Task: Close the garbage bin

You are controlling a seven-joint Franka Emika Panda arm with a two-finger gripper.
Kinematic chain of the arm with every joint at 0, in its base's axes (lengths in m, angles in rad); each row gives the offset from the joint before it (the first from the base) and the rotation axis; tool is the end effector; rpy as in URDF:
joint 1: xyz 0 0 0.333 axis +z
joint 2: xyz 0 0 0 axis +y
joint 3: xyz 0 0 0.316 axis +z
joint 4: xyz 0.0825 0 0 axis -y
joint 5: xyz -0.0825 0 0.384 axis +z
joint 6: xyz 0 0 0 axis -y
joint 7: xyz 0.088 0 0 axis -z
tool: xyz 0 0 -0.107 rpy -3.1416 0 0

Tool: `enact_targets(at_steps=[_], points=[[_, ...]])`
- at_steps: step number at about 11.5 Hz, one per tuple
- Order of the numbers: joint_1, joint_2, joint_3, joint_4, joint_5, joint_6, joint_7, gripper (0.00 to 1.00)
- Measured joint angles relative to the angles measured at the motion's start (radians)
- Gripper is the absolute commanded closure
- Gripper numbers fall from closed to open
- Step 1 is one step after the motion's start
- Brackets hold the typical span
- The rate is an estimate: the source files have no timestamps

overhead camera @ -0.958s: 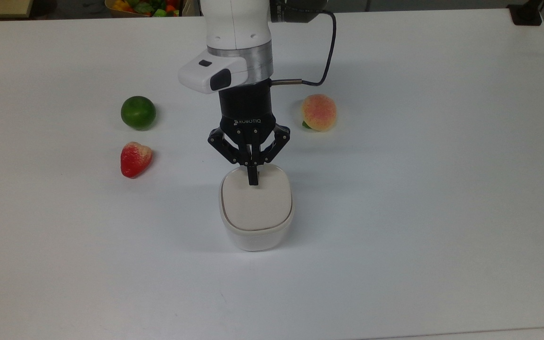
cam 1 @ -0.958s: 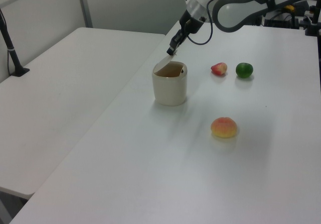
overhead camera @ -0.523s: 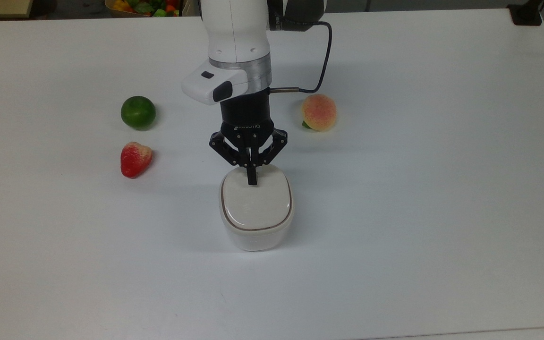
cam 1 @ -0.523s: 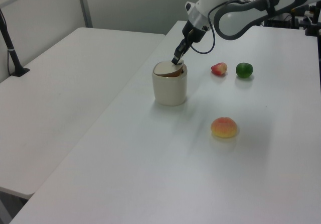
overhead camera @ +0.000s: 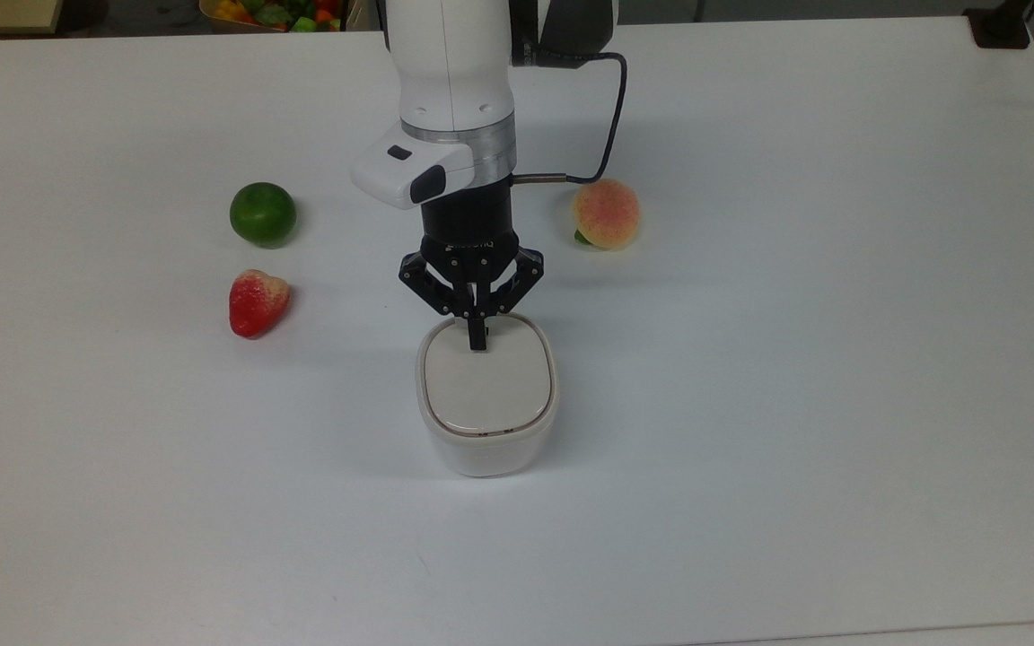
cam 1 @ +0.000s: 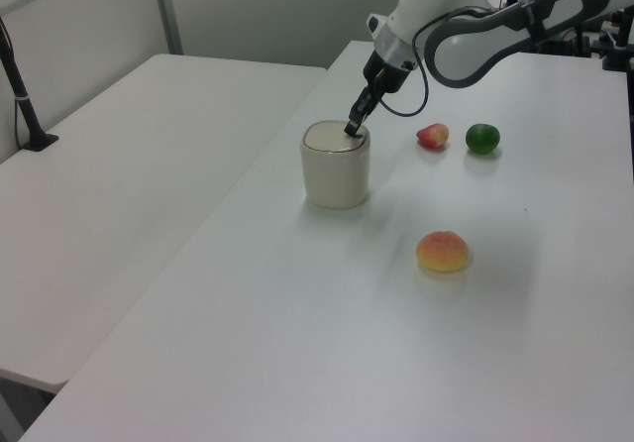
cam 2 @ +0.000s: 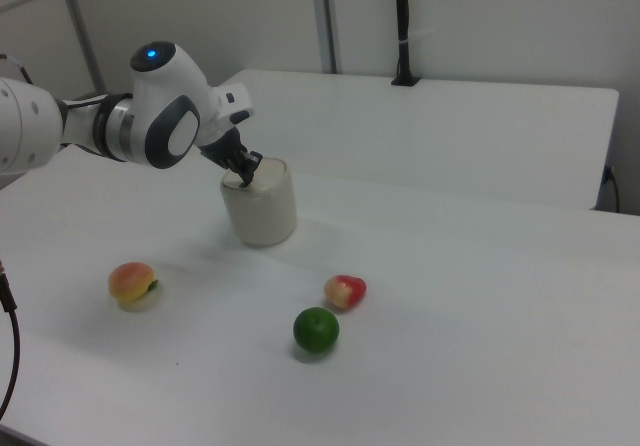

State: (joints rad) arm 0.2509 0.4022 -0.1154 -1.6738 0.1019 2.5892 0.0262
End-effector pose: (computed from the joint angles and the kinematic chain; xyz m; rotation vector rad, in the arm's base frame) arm 0.6968 0.1040 0.4294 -2.9666 -0.0856 -0.7771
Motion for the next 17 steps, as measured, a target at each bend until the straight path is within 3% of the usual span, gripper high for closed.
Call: enact_targets(at_steps=[12, 13, 14, 15, 16, 17], points=[[-0.003, -0.024, 0.000, -0.003, -0.016, -0.042, -0.001, 1.00], [-0.004, -0.046, -0.001, -0.002, -0.016, -0.074, -0.001, 0.95], [-0.007, -0.074, -0.001, -0.001, -0.016, -0.121, -0.001, 0.43], [-0.011, -0.106, -0.001, 0.000, -0.016, -0.179, -0.001, 0.11], [-0.016, -0.141, -0.001, 0.002, -0.015, -0.248, 0.000, 0.00], [-0.023, -0.180, -0.002, 0.003, -0.012, -0.328, 0.001, 0.00]])
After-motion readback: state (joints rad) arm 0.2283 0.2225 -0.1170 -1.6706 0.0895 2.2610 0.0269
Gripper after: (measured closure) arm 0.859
